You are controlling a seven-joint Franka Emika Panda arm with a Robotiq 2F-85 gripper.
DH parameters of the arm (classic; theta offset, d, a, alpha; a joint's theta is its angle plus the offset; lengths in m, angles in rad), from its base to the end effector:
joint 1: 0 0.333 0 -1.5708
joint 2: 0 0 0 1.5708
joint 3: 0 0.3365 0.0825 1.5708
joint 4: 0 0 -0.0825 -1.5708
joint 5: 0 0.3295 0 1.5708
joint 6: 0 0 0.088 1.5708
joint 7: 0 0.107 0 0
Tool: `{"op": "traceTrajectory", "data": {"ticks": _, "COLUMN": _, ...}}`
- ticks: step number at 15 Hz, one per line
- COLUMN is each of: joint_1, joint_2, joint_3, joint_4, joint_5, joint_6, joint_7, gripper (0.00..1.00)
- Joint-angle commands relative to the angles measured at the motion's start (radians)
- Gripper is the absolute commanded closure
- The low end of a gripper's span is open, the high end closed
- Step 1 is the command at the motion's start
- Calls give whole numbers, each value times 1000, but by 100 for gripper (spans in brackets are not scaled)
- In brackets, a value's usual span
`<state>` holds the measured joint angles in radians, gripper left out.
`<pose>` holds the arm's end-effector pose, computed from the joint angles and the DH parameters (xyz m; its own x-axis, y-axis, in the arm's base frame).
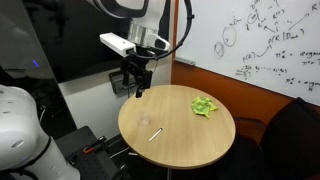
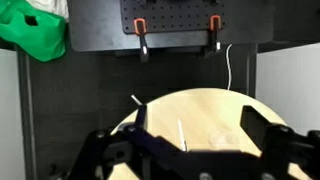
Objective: Put the pen in the cup
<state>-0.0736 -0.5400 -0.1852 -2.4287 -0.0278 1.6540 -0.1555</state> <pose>0.2860 -0.0881 0.5116 0.9732 -0.0467 -0.2252 -0.0718 -0.9919 -0.1046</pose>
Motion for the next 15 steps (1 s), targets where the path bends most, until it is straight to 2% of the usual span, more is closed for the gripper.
{"op": "traceTrajectory", "data": {"ticks": 1, "joint_1": -13, "joint_2": 2, "joint_3": 11, "joint_4": 2, "joint_5": 5, "joint_6": -1, "joint_7": -5, "gripper": 0}}
{"op": "traceTrajectory", "data": {"ticks": 4, "joint_1": -11, "joint_2": 13, "joint_3": 9, "joint_4": -12, "joint_5": 10, "joint_6": 39, "joint_7": -6, "gripper": 0}}
{"op": "traceTrajectory", "data": {"ticks": 6, "joint_1": -4, "joint_2": 25, "joint_3": 25, "joint_4": -59, "joint_5": 20, "joint_6": 166, "joint_7": 19, "gripper": 0}}
{"op": "traceTrajectory", "data": {"ticks": 8, "joint_1": 11, "joint_2": 63, "joint_3": 42, "joint_4": -121, "joint_5": 64, "joint_6": 349, "joint_7": 43, "gripper": 0}}
{"op": "traceTrajectory", "data": {"ticks": 13, "joint_1": 50, "joint_2": 286, "joint_3": 122, "joint_4": -218, "joint_5": 83, "joint_6": 769, "joint_7": 104, "gripper": 0}}
{"op": "traceTrajectory", "data": {"ticks": 15, "joint_1": 58, "joint_2": 392, "joint_3": 154, "joint_4": -217, "joint_5": 63, "joint_6": 885, "joint_7": 150, "gripper": 0}}
